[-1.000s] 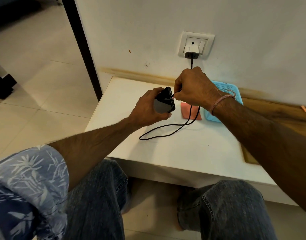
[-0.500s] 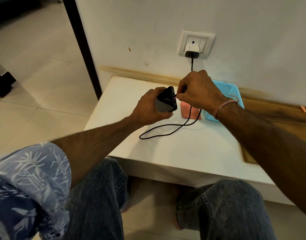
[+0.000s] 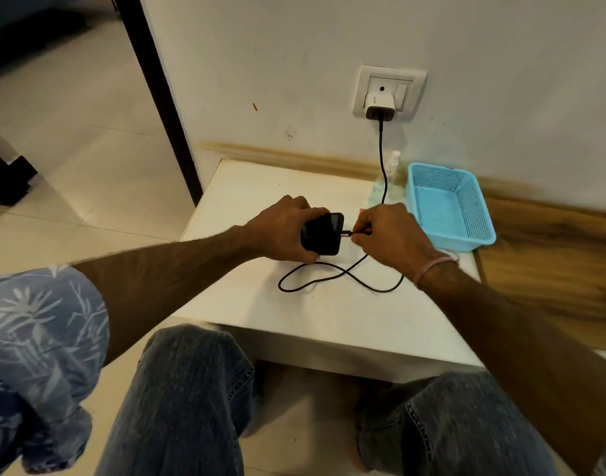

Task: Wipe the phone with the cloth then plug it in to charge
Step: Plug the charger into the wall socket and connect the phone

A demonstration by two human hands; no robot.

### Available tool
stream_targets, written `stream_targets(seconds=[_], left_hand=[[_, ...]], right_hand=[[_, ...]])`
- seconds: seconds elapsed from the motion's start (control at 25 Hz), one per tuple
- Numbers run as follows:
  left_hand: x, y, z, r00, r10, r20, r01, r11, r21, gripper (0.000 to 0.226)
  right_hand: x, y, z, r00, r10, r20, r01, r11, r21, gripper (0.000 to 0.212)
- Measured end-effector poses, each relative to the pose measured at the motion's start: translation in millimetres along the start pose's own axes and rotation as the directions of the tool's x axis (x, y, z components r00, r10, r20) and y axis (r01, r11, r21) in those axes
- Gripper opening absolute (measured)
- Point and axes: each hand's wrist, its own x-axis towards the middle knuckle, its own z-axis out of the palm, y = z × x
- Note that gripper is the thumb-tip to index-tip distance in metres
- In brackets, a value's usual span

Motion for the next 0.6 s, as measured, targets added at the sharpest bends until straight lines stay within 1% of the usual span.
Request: stream_targets(seconds=[0.08, 0.12, 0.16, 0.24, 0.32, 0.4, 0.44, 0.52, 0.6], left_hand=[[6.3, -7.1, -1.7, 0.996, 0.002, 0.092, -0.01, 0.996, 0.089, 0.078], [10.5, -10.7, -2.1, 0.993, -0.003, 0.118, -0.011, 0.993, 0.119, 0.075], [15.3, -14.1, -2.0, 0.991, -0.014, 0.137, -0.006, 0.99, 0.141, 0.073], [26.8, -21.7, -1.4, 0.985, -0.045, 0.164, 0.015, 0.984, 0.177, 0.067], [37.2, -31.0, 0.5, 0.981, -0.061, 0.184, 0.02, 0.976, 0.215, 0.065], [45.4, -44.2, 3.6, 0.98, -0.075, 0.184, 0.031, 0.972, 0.232, 0.065], [49.3, -53.3, 4.8, 0.981, -0.085, 0.173, 0.046, 0.976, 0.214, 0.067], [53.1, -75.8, 5.2, 0.982, -0.121, 0.146, 0.1, 0.984, 0.144, 0.077], [53.3, -102.9, 1.5, 0.976, -0.185, 0.118, 0.174, 0.98, 0.094, 0.094]], right_hand=[[10.2, -3.4, 21.8, 0.994, -0.06, 0.091, 0.064, 0.997, -0.038, 0.05], [18.0, -6.7, 31.2, 0.987, -0.093, 0.133, 0.099, 0.994, -0.041, 0.061], [27.4, -10.4, 40.1, 0.979, -0.117, 0.165, 0.125, 0.991, -0.037, 0.065], [47.4, -15.7, 55.3, 0.968, -0.124, 0.218, 0.136, 0.99, -0.043, 0.066], [65.5, -16.6, 68.6, 0.964, -0.11, 0.241, 0.12, 0.992, -0.026, 0.065], [81.1, -13.7, 77.5, 0.966, -0.115, 0.23, 0.11, 0.993, 0.036, 0.061], [89.5, -10.8, 80.5, 0.97, -0.119, 0.212, 0.104, 0.991, 0.081, 0.058], [106.9, -4.6, 84.5, 0.978, -0.115, 0.173, 0.087, 0.983, 0.162, 0.056], [126.2, 2.3, 86.8, 0.985, -0.106, 0.138, 0.078, 0.978, 0.193, 0.064]])
